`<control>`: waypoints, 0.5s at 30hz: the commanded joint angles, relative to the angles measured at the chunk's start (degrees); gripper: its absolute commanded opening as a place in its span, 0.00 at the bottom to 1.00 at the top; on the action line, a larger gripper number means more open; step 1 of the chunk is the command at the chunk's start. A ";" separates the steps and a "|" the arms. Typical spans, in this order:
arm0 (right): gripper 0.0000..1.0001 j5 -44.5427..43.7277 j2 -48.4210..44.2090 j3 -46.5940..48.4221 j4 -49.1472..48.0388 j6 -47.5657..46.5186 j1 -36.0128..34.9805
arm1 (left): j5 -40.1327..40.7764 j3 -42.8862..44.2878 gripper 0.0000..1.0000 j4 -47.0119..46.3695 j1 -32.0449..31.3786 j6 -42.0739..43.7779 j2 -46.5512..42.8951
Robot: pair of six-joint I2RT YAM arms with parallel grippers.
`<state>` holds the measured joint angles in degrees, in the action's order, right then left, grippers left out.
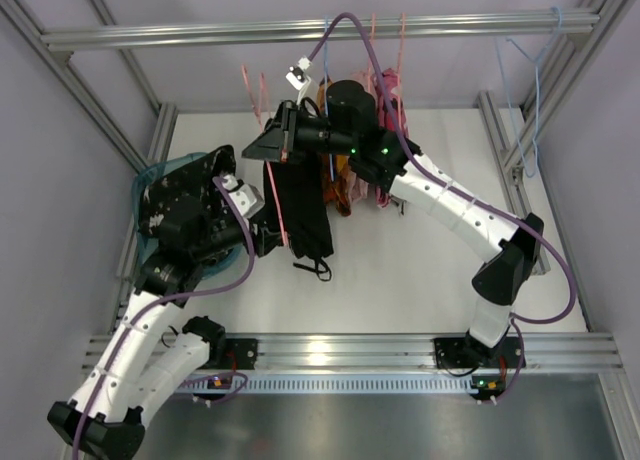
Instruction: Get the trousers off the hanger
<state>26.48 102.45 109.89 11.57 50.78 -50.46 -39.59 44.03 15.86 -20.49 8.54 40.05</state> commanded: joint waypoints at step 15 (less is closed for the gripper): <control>0.00 2.70 -5.77 -2.92 -7.62 -0.24 1.59 | 15.14 3.69 0.00 -8.30 -0.69 -10.62 0.64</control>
<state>27.14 101.69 107.28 9.65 50.74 -49.69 -29.19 44.07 12.91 -21.17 3.01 40.82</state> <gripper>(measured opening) 0.036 0.074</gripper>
